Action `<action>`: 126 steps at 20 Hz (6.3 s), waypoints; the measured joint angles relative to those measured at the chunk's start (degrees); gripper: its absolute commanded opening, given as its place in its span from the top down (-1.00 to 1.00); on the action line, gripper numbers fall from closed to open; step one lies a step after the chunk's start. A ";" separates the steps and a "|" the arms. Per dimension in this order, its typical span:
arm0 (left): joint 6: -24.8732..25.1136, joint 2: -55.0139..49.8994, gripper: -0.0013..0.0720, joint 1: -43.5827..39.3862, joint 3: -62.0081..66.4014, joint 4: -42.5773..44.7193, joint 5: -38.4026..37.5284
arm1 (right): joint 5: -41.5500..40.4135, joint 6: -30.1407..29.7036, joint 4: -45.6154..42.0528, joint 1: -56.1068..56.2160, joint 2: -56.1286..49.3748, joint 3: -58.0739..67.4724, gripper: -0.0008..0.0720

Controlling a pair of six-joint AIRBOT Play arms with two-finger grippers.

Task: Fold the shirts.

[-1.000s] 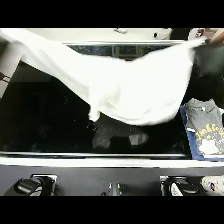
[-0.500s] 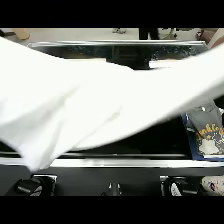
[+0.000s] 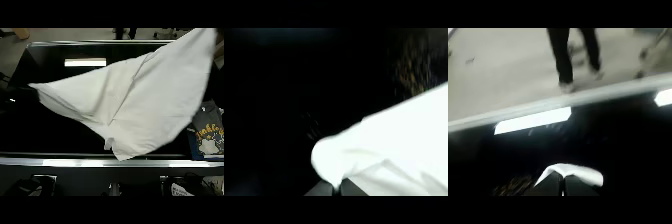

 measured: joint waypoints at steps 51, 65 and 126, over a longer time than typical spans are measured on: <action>4.94 9.64 0.90 0.00 33.75 6.86 -0.37 | 9.55 -3.72 -11.85 6.71 32.61 0.72 0.93; 3.50 -16.26 0.90 4.13 20.87 10.82 5.55 | 0.92 0.20 -3.98 6.71 -5.25 0.74 0.93; 23.69 -7.15 0.90 21.55 38.82 -30.27 -0.61 | 12.59 -15.82 10.43 -1.60 9.55 0.61 0.93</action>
